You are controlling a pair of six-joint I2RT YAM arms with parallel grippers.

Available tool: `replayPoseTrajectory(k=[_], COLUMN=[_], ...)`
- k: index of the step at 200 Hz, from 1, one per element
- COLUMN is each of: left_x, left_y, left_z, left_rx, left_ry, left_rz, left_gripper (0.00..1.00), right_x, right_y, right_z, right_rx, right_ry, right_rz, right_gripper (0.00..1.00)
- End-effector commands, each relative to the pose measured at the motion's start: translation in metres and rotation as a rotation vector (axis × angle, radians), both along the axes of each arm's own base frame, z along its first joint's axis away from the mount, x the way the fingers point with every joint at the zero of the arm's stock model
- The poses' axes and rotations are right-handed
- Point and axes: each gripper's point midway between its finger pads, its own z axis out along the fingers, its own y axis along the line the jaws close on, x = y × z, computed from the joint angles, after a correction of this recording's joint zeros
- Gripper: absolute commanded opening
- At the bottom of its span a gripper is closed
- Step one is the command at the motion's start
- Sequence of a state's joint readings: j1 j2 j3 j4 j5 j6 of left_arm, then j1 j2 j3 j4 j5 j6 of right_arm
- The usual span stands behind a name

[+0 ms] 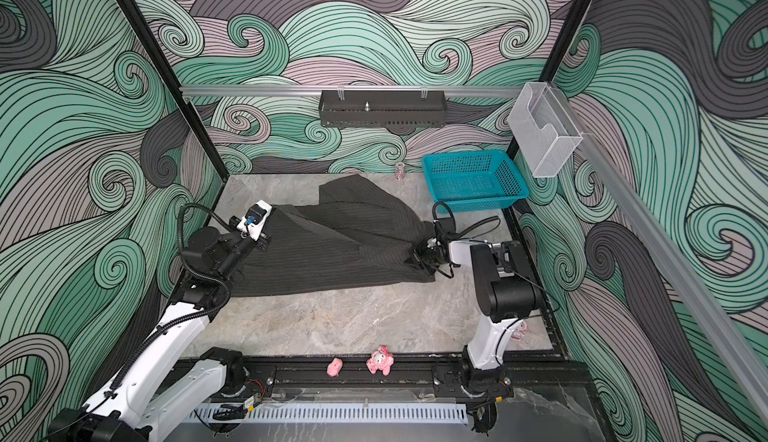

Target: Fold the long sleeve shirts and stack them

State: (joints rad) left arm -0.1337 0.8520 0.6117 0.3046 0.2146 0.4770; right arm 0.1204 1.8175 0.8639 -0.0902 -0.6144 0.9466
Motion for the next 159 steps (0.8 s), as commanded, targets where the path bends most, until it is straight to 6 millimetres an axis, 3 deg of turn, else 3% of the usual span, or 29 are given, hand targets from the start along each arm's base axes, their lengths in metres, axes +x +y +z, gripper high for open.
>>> replayPoseTrajectory(k=[1, 49, 120, 159], left_x=[-0.004, -0.008, -0.016, -0.015], left_y=[0.008, 0.026, 0.039, 0.039], left_z=[0.004, -0.027, -0.063, -0.082], left_rx=[-0.024, 0.024, 0.048, 0.055], left_ry=[-0.017, 0.075, 0.229, 0.328], left_rz=[0.010, 0.068, 0.140, 0.147], left_gripper=[0.00, 0.00, 0.00, 0.00], right_x=[0.000, -0.010, -0.014, -0.030], right_y=[-0.026, -0.038, -0.034, -0.027], right_z=[-0.028, -0.030, -0.024, -0.017], right_rx=[-0.080, -0.110, -0.084, -0.095], right_ry=[0.046, 0.072, 0.076, 0.073], right_rz=[-0.071, -0.087, -0.082, -0.021], right_gripper=[0.00, 0.00, 0.01, 0.06])
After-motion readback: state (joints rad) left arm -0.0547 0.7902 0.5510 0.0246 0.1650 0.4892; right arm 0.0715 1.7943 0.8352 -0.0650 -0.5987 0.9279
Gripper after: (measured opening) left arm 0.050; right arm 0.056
